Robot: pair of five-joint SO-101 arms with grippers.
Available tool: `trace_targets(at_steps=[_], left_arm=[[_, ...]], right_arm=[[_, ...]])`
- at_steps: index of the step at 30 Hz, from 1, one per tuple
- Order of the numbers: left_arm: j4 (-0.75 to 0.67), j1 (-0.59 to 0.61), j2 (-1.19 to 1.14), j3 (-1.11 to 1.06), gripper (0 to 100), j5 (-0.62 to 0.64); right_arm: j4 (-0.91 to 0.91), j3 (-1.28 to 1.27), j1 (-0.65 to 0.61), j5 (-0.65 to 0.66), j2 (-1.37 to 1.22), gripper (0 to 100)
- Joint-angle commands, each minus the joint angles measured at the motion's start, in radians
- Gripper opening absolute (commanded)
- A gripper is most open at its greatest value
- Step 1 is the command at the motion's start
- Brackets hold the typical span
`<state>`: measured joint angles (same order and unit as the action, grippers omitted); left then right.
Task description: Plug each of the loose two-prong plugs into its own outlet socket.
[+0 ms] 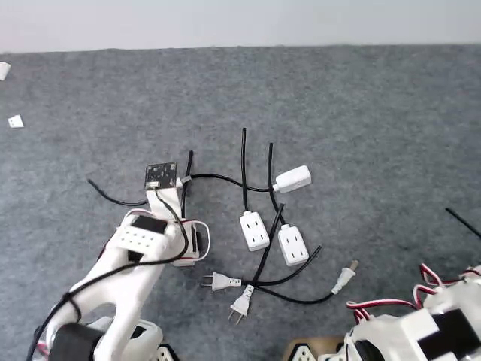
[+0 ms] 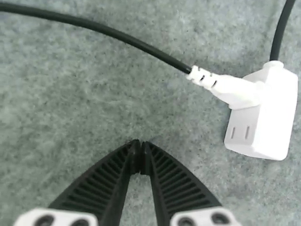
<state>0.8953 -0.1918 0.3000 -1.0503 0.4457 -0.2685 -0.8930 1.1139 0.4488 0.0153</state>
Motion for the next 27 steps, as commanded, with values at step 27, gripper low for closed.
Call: trace_targets(at_steps=[27], left_arm=[[0.104,0.063,0.402,-0.082,39,-0.109]], right_arm=[[-0.323,0.012,-0.188,-0.072,0.205,2.0]])
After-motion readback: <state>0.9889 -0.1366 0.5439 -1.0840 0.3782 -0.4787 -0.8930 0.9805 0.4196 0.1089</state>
